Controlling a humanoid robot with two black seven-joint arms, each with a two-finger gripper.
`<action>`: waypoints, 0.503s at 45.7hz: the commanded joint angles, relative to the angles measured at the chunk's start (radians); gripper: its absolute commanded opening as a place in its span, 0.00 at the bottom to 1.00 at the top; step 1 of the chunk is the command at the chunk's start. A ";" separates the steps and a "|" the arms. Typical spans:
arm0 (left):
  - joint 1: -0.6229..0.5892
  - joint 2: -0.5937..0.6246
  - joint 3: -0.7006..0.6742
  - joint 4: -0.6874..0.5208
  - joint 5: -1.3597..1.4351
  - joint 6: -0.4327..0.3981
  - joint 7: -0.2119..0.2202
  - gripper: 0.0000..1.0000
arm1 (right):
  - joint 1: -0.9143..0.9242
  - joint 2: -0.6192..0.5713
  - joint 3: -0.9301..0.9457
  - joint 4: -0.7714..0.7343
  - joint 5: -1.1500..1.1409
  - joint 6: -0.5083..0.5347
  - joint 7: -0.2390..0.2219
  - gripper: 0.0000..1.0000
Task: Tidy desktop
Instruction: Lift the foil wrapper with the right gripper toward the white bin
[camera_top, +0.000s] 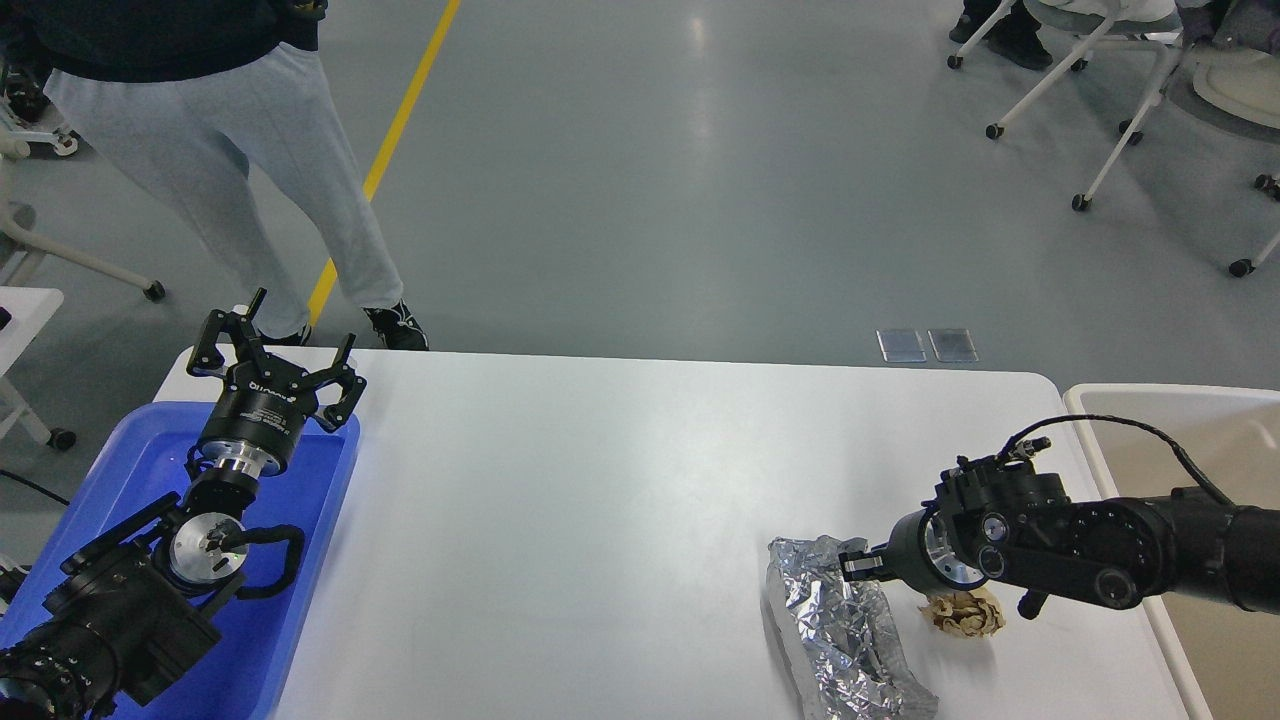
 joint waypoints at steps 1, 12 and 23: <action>0.000 0.000 0.000 0.000 0.001 0.000 0.000 1.00 | 0.107 -0.053 -0.047 0.048 0.053 0.042 -0.006 0.00; 0.000 0.000 0.000 -0.001 -0.001 0.000 0.000 1.00 | 0.342 -0.193 -0.095 0.201 0.137 0.111 -0.004 0.00; 0.000 0.000 0.000 0.000 0.001 0.000 0.000 1.00 | 0.601 -0.335 -0.167 0.355 0.170 0.138 -0.008 0.00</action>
